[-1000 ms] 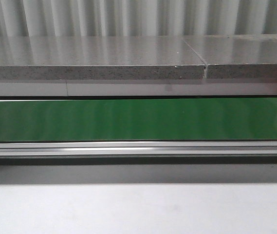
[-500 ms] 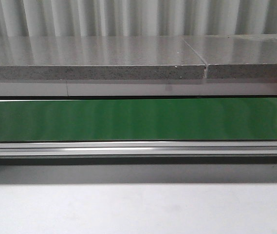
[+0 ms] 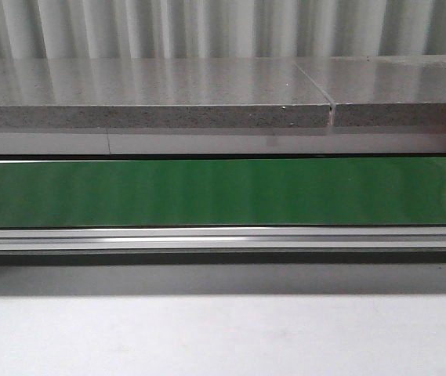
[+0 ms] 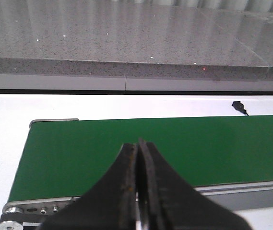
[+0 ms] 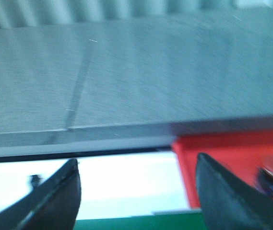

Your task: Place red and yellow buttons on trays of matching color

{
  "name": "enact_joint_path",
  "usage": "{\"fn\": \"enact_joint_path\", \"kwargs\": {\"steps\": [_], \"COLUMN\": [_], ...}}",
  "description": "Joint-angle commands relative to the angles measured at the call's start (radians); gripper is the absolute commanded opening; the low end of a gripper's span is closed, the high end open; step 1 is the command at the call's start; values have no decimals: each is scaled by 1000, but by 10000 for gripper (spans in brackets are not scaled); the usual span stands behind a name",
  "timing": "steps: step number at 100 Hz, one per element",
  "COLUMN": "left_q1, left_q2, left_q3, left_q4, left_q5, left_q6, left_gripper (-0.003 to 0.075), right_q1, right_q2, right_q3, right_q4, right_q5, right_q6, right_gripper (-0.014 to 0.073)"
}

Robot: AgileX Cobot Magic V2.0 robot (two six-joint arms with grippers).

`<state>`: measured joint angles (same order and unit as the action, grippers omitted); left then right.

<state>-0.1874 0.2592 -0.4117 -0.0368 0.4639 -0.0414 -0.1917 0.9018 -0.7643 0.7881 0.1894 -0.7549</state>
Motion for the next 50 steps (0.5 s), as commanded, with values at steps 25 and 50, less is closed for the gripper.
{"fn": "enact_joint_path", "kwargs": {"steps": [25, 50], "left_q1": [-8, -8], "left_q2": [10, 10], "left_q3": [-25, -25], "left_q4": [-3, -3], "left_q5": [-71, -71], "left_q6": [-1, -1], "left_gripper": [-21, -21], "right_q1": [157, 156], "right_q2": [-244, -488], "right_q3": [42, 213], "right_q4": [7, 7], "right_q5": [24, 111], "right_q6": [-95, -95], "right_gripper": [510, 473]}}
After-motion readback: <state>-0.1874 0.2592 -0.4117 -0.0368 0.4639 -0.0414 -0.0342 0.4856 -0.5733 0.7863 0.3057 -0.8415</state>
